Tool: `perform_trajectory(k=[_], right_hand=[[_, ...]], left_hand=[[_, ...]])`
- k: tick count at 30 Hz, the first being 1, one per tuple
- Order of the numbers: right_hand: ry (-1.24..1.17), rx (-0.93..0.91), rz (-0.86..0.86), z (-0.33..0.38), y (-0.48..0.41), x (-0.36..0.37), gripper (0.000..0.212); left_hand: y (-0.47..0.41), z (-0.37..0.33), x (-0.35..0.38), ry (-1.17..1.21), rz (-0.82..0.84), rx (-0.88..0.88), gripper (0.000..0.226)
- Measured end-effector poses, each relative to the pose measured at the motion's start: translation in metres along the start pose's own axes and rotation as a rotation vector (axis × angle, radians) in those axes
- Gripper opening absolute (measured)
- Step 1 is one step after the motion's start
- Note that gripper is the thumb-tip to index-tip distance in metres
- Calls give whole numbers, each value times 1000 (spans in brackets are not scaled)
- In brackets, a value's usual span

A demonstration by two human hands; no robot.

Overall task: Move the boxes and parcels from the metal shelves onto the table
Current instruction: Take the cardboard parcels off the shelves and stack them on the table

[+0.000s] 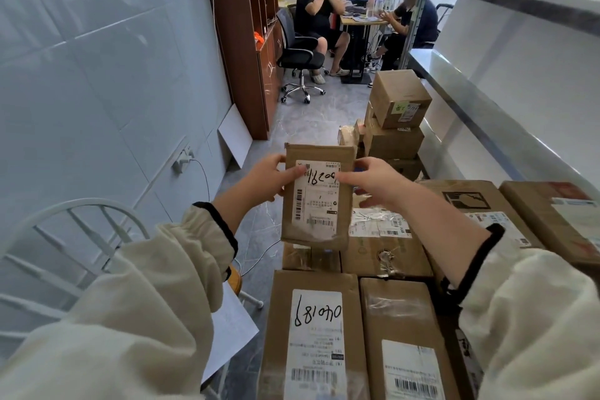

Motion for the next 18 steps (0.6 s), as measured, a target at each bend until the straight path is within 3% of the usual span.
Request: perform_trajectory(k=[3, 5, 9, 15, 18], right_hand=[[-60, 69, 46, -8, -13, 19, 39], [-101, 136, 55, -14, -21, 28, 34], [-70, 221, 62, -26, -35, 40, 34], [-65, 215, 41, -30, -37, 44, 35], [22, 215, 28, -30, -32, 44, 50]], left_hand=[[-11, 13, 6, -109, -53, -107, 39], [-18, 24, 13, -166, -41, -183, 43], [-26, 43, 25, -177, -2, -269, 48], [-29, 48, 26, -216, -8, -249, 48], [-26, 46, 27, -235, -27, -245, 46]])
Point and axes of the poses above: each hand's wrist, its own y-axis away from the middle knuckle, its own x-axis out of the palm, z = x × y, the point moved 5 cm from there along -y, towards the middle knuckle, and after that the axes turned 12 degrees about y, right-handed, at the moved point
